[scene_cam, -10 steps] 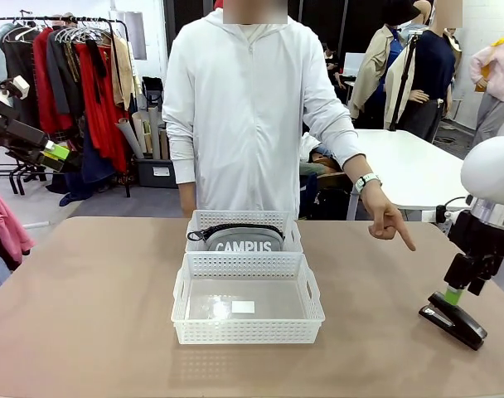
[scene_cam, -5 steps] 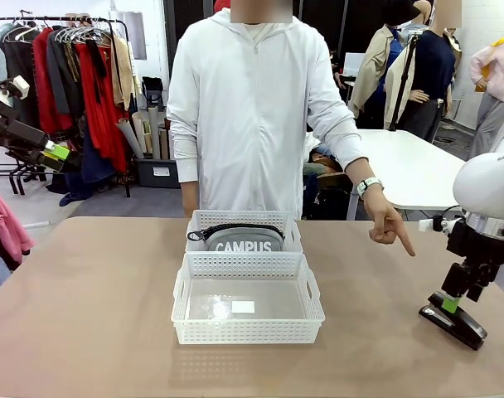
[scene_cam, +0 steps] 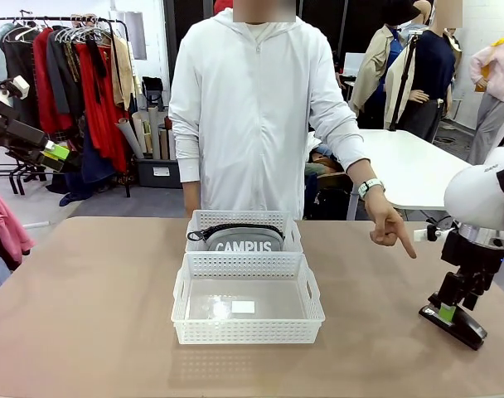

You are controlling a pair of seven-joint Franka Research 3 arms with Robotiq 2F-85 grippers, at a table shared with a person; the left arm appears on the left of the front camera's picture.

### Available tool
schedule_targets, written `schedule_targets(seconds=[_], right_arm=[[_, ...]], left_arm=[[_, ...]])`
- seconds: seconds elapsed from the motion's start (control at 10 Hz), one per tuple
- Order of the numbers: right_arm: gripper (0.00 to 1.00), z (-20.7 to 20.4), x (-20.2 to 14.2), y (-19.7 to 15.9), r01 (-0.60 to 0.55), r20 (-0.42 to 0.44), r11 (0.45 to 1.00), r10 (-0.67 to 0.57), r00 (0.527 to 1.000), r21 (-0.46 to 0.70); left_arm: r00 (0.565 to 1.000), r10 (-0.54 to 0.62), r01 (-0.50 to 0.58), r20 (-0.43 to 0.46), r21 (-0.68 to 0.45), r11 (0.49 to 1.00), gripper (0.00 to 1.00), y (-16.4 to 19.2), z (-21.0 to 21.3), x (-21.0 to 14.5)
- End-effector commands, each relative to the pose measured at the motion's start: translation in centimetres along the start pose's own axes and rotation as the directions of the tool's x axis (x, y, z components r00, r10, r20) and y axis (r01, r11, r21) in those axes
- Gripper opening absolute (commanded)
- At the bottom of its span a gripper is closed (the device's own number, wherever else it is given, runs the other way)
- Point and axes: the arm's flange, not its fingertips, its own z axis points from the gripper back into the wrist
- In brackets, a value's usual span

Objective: Distribute items into two baskets.
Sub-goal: Pick up the Stapler that the person points to.

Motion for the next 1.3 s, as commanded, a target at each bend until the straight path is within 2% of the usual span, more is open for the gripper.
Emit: schedule_targets(seconds=[0.0,0.6,0.7,0.9,1.2], right_arm=[[1.00,-0.1,0.8,-0.5,-0.019,0.009,1.000,0.019,1.000,0.003],[1.00,-1.1,1.6,-0.6,-0.023,-0.053,1.000,0.024,0.998,0.016],[0.96,-1.2,1.6,-0.5,-0.022,-0.056,1.000,0.023,0.998,0.015],[0.83,-1.2,1.6,-0.4,-0.028,-0.055,1.000,0.029,0.998,0.015],[0.50,-1.2,1.3,-0.5,-0.027,-0.053,1.000,0.027,0.998,0.010]], left_arm=[[1.000,0.002,-0.002,0.002,0.002,1.000,1.00,-0.1,0.1,0.0],[1.000,0.002,-0.002,0.002,0.002,1.000,1.00,-0.1,0.1,0.0],[1.000,0.002,-0.002,0.002,0.002,1.000,1.00,-0.1,0.1,0.0],[1.000,0.002,-0.002,0.002,0.002,1.000,1.00,-0.1,0.1,0.0],[1.000,0.002,-0.002,0.002,0.002,1.000,1.00,-0.1,0.1,0.0]])
